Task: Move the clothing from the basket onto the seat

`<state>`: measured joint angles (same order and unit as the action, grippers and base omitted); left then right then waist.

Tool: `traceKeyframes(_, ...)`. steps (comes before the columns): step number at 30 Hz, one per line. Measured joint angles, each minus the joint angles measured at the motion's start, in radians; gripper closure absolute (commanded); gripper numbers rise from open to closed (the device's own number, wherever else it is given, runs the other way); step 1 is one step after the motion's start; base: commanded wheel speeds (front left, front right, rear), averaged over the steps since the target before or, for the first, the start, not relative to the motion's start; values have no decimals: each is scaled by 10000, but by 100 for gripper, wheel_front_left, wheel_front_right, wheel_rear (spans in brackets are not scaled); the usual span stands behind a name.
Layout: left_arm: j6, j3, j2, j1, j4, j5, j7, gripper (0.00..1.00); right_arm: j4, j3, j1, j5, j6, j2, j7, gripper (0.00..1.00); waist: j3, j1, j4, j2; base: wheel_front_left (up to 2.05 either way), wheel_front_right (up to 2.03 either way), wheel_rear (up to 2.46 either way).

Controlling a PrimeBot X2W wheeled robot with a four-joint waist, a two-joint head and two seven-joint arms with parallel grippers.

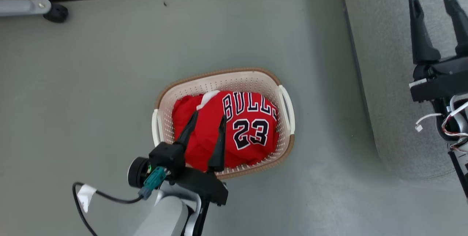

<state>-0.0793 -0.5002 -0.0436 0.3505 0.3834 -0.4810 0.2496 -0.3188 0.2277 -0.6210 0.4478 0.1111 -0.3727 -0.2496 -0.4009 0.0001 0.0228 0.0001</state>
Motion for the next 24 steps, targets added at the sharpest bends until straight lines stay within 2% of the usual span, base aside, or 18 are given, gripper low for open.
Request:
traceKeyframes(14, -2, -1009, 6, 2834, 1430, -552, 2, 0, 1544, -274, -807, 0, 38, -100, -73, 0, -2016, 1, 308, 1, 0, 0, 0)
traceKeyframes(24, -13, -1509, 13, 4281, 2771, -700, 2, 0, 2581, -364, -1230, 4, 123, -36, -73, 0, -3450, 1, 735, 1, 0, 0, 0)
